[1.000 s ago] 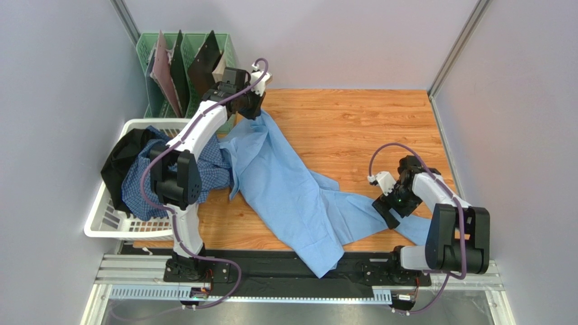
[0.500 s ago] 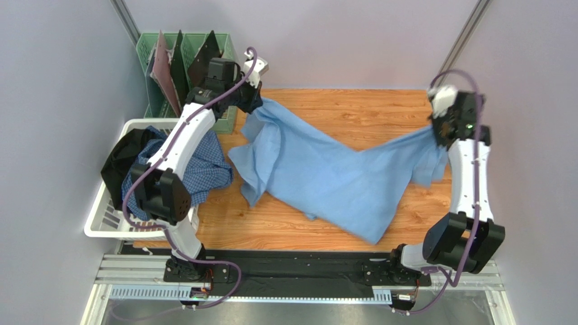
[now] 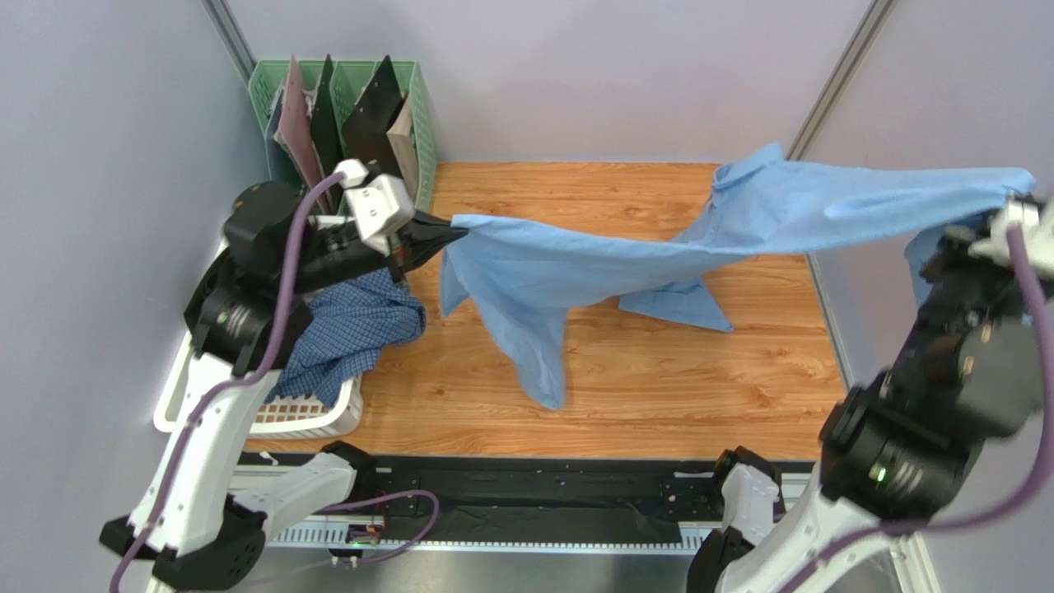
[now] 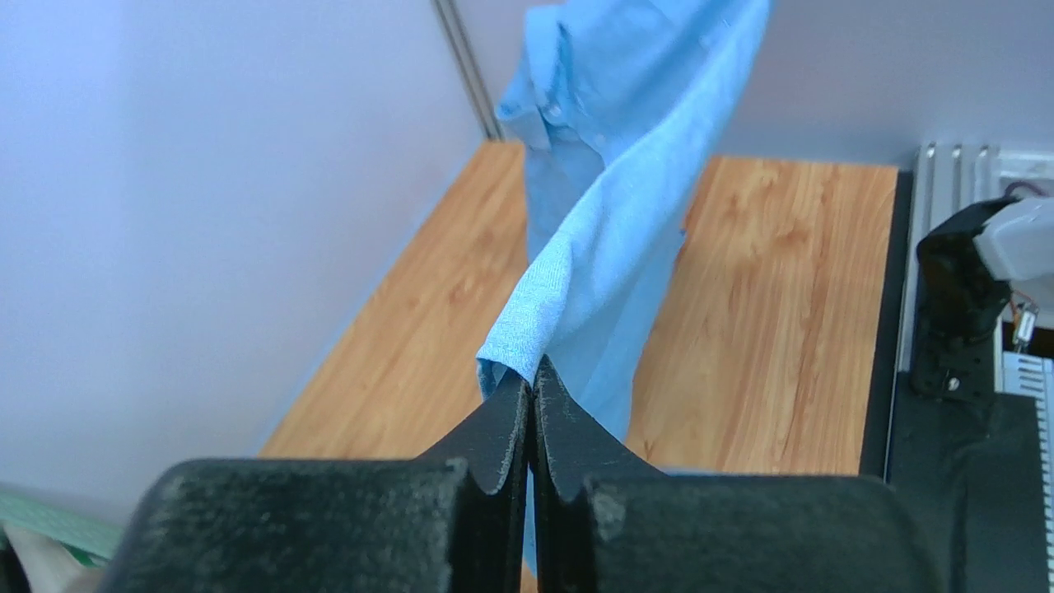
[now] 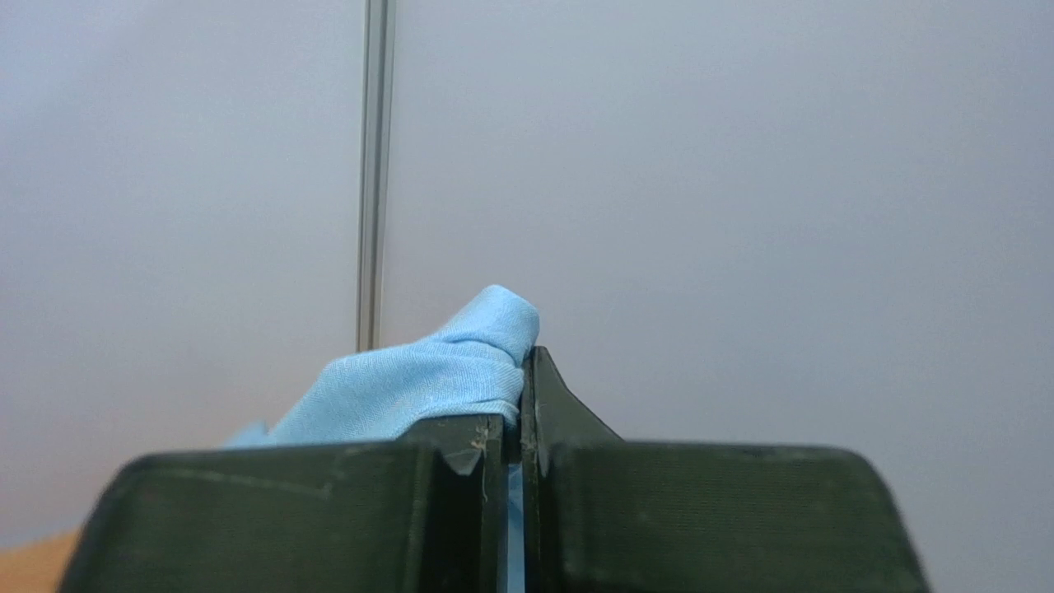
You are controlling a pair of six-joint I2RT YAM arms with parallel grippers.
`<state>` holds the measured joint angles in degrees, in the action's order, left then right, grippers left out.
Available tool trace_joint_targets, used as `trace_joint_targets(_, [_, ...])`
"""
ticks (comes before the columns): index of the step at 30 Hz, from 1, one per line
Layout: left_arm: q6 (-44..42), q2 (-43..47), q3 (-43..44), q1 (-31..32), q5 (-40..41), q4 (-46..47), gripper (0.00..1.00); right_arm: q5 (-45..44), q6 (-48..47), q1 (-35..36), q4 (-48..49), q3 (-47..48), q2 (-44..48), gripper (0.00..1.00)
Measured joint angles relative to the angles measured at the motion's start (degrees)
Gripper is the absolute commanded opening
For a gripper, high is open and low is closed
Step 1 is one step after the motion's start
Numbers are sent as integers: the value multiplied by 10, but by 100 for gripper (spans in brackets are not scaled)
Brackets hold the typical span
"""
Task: Fold and stack the long sleeve shirts
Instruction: Flatten the shirt out
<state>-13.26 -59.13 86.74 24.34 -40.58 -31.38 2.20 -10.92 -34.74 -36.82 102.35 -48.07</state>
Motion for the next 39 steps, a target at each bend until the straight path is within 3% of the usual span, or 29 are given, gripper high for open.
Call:
trace_joint_targets(4, [32,42,20,4,-16,21,0,-23,22,0,51,59,45,0])
trace_joint_targets(10, [83,5,44,4,31,62,0,-10,45,-1,151,76,5,0])
trace_joint_targets(14, [110,-69,44,-10,94,72,0,25,54,19,176,87,-106,0])
trace_joint_targets(22, [145,-323,58,-89,165,101,0,-61,-90,249,200,69,-412,0])
trace_joint_targets(26, [129,-450,104,-102,206,88,20,-104,-160,320,194,130,-588,0])
trace_joint_targets(30, [115,-555,190,-112,234,22,53,-143,-216,378,130,205,-709,0])
trace_joint_targets(31, [117,-573,208,-117,231,4,74,-150,-224,391,100,207,-714,29])
trace_joint_targets(32, [114,-578,213,-122,230,-6,78,-156,-231,403,73,200,-714,53])
trace_joint_targets(33, [116,-579,212,-131,228,-20,84,-161,-237,418,54,178,-700,70])
trace_joint_targets(34, [113,-575,210,-140,227,-33,99,-168,-241,429,42,156,-684,100])
trace_joint_targets(39, [79,-515,156,-166,191,-62,98,-148,-248,481,-74,-5,-544,98])
